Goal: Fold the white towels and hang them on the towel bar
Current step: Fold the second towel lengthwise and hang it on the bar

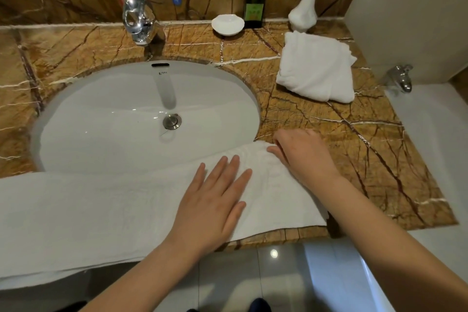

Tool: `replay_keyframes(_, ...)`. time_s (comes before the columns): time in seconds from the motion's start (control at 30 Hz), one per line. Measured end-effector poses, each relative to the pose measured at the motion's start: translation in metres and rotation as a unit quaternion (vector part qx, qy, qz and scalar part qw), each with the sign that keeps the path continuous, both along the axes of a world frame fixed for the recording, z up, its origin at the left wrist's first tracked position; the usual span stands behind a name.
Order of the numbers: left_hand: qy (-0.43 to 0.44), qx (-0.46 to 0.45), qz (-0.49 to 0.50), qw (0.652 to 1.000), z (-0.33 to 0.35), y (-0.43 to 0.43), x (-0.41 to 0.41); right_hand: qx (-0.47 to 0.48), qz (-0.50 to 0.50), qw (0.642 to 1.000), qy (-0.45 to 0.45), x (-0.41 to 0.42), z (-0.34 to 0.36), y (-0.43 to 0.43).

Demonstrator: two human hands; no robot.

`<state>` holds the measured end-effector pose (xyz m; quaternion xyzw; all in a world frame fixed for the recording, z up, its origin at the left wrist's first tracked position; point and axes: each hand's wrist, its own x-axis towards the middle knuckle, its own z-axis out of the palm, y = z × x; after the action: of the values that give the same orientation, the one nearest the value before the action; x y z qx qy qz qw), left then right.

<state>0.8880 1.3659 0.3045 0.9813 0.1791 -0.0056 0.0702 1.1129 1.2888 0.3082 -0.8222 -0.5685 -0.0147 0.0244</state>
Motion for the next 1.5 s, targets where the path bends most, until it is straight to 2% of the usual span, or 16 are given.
replay_keyframes(0.17,-0.036,-0.015,-0.051,0.998,0.004,-0.015,0.035,0.039,0.021,0.999,0.016,0.000,0.007,-0.001)
replay_keyframes(0.33,-0.014,0.008,-0.098,0.995,-0.004,-0.020,0.044,0.082,0.089,0.993,-0.014,0.017,0.025,0.008)
replay_keyframes(0.4,-0.010,0.013,-0.098,0.995,-0.005,-0.020,0.044,0.047,0.102,0.993,-0.033,0.020,0.026,0.011)
replay_keyframes(0.5,0.002,0.033,-0.123,0.992,-0.004,-0.020,0.046,-0.013,0.039,0.999,0.012,0.018,0.017,0.012)
replay_keyframes(0.6,-0.014,0.043,-0.169,0.985,-0.001,-0.022,0.051,0.069,-0.061,0.992,0.087,0.016,0.012,0.001)
replay_keyframes(0.73,0.001,0.036,-0.195,0.980,-0.005,-0.030,0.059,0.172,-0.109,0.972,0.117,0.003,0.007,-0.036)
replay_keyframes(0.87,0.013,0.029,-0.171,0.985,-0.010,-0.034,0.060,0.256,-0.196,0.921,0.218,-0.024,0.004,-0.081)
replay_keyframes(1.0,0.016,0.026,-0.168,0.985,-0.011,-0.035,0.060,0.222,-0.276,0.874,0.334,-0.049,0.004,-0.114)
replay_keyframes(1.17,0.014,0.028,-0.158,0.987,-0.007,-0.044,0.065,0.169,-0.311,0.857,0.374,-0.047,0.009,-0.117)
replay_keyframes(1.3,0.012,0.016,-0.125,0.992,-0.006,-0.054,0.071,0.184,-0.312,0.829,0.426,-0.043,0.009,-0.114)
replay_keyframes(1.43,0.002,-0.004,-0.115,0.993,-0.009,-0.055,0.072,0.189,-0.294,0.831,0.433,-0.038,0.012,-0.117)
replay_keyframes(1.5,-0.001,-0.005,-0.115,0.993,-0.011,-0.055,0.069,0.181,-0.289,0.845,0.412,-0.036,0.012,-0.120)
